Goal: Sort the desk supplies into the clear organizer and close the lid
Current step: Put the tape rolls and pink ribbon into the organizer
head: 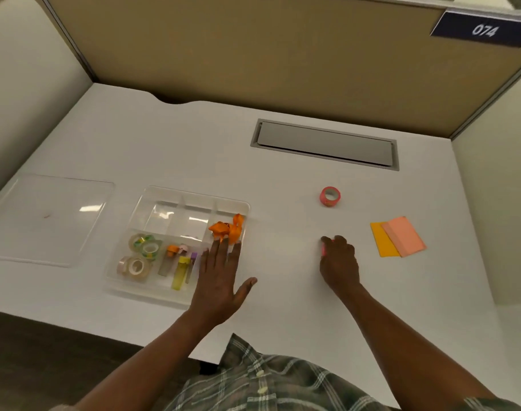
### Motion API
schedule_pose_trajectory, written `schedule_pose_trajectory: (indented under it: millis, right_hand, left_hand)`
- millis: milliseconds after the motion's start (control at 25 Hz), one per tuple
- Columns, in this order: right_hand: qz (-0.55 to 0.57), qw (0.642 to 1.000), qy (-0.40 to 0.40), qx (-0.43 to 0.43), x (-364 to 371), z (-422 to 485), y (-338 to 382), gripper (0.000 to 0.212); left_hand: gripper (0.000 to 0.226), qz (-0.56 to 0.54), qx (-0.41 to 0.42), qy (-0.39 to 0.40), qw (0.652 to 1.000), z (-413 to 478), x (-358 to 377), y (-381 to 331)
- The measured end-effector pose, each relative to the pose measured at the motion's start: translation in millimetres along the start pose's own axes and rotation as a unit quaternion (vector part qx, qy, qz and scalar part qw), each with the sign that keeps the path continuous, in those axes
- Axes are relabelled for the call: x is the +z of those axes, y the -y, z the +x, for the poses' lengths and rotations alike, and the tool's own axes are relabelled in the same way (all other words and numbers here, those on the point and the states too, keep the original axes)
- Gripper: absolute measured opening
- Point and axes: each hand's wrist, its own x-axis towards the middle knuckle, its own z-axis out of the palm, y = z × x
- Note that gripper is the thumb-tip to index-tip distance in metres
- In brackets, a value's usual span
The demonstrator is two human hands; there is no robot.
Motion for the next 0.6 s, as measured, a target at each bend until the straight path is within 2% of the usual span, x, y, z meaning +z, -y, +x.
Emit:
schedule_pose_trajectory:
  millis: [80,160,280,360,400,520,600]
  right_hand:
    - [0.078,0.997,-0.020,-0.010,-5,0,0,0.042]
    - [0.213,0.977,0.002,-0.003,-17,-1,8,0.048]
    - [0.415,0.898,0.143,0.017,-37,-8,27,0.049]
    - [0.483,0.840,0.248,0.003,-44,-13,34,0.051]
    - [0.492,0.824,0.280,-0.012,-45,-13,34,0.052]
    - [0.481,0.811,0.330,-0.039,-48,-5,27,0.059]
    - [0.452,0.842,0.292,-0.029,-52,13,24,0.062]
  left_hand:
    - [0.082,-0.019,0.020,0.016,0.999,11,4,-24]
    - [0.083,-0.034,0.051,0.028,0.998,21,9,-48]
    - [0.086,-0.078,0.088,0.031,0.993,36,15,-78]
    - [0.082,-0.135,0.072,0.018,0.988,46,16,-91]
    - [0.078,-0.162,0.061,0.006,0.985,50,17,-94]
    - [0.064,-0.185,0.052,-0.027,0.981,59,17,-94]
    - [0.058,-0.182,0.043,-0.040,0.982,59,18,-89]
